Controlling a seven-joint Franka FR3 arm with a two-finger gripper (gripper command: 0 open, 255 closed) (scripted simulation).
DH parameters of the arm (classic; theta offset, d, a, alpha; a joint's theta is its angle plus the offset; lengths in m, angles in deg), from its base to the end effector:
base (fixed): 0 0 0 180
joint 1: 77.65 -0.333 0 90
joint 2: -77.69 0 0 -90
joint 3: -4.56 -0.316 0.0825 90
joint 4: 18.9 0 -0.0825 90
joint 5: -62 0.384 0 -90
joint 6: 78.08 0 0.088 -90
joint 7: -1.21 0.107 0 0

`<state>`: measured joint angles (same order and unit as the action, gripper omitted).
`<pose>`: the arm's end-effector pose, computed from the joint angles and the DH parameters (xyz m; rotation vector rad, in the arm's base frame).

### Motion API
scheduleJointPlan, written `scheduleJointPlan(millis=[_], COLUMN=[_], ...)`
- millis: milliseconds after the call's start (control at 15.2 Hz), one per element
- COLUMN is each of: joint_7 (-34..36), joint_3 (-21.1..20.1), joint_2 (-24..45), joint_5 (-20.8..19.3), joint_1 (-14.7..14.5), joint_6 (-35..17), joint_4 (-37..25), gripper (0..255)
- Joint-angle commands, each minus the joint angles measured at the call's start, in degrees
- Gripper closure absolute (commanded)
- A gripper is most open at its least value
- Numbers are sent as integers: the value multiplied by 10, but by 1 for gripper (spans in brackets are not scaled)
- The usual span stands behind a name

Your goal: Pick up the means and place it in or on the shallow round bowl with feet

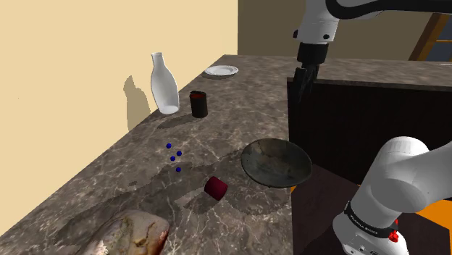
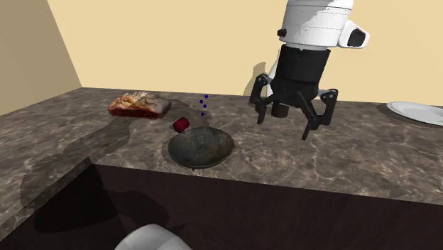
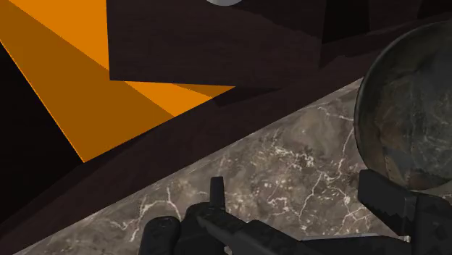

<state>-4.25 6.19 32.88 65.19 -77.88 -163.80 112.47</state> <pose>0.3006 -0.0042 0.6126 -3.0626 -0.1272 0.0162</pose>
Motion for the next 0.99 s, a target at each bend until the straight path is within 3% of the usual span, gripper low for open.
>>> scheduleJointPlan(millis=[0,924], joint_7=[0,100], joint_3=[0,-159], joint_2=[0,71], joint_5=[0,91], joint_1=[0,-77], joint_6=[0,-145], joint_4=[0,23], gripper=[0,0])
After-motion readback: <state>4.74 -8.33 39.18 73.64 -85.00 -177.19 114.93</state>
